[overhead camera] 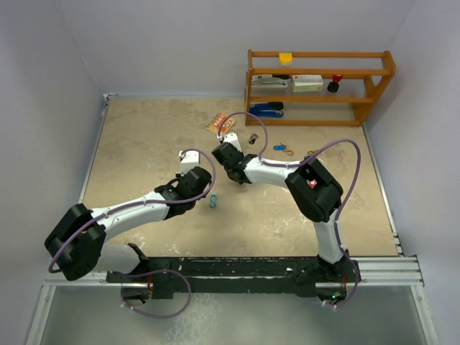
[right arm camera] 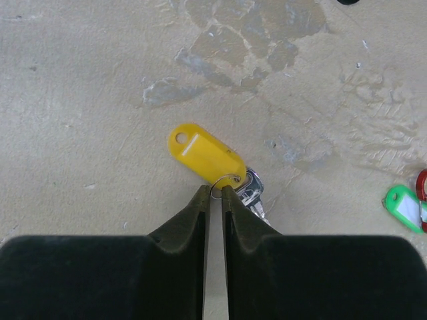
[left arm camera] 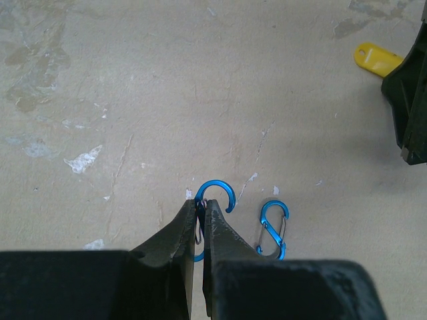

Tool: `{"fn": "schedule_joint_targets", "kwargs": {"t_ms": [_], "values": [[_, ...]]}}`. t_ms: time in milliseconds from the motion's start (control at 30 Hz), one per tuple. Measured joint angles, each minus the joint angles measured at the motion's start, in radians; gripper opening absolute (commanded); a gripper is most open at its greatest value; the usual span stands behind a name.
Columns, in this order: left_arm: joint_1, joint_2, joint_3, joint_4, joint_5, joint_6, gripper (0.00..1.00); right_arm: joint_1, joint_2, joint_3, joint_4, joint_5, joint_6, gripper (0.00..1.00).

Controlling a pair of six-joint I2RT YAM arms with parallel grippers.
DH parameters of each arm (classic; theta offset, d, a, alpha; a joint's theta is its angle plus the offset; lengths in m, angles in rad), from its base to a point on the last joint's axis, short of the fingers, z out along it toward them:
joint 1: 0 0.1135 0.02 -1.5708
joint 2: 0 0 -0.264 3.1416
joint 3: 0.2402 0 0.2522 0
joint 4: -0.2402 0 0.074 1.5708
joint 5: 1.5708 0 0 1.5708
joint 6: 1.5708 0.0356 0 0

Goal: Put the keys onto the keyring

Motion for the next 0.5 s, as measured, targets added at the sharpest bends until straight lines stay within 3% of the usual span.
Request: {"fn": "schedule_joint_targets", "kwargs": {"t_ms": [200,500], "values": [[0.000,0.002,0.000,0.003,0.006,0.000,0.00,0.000,0.000,0.000,-0.022,0.023,0.003,0.00],[0.000,0.002,0.000,0.003,0.006,0.000,0.00,0.000,-0.045,-0.074,0.028,0.040,-0.013,0.00]]}}
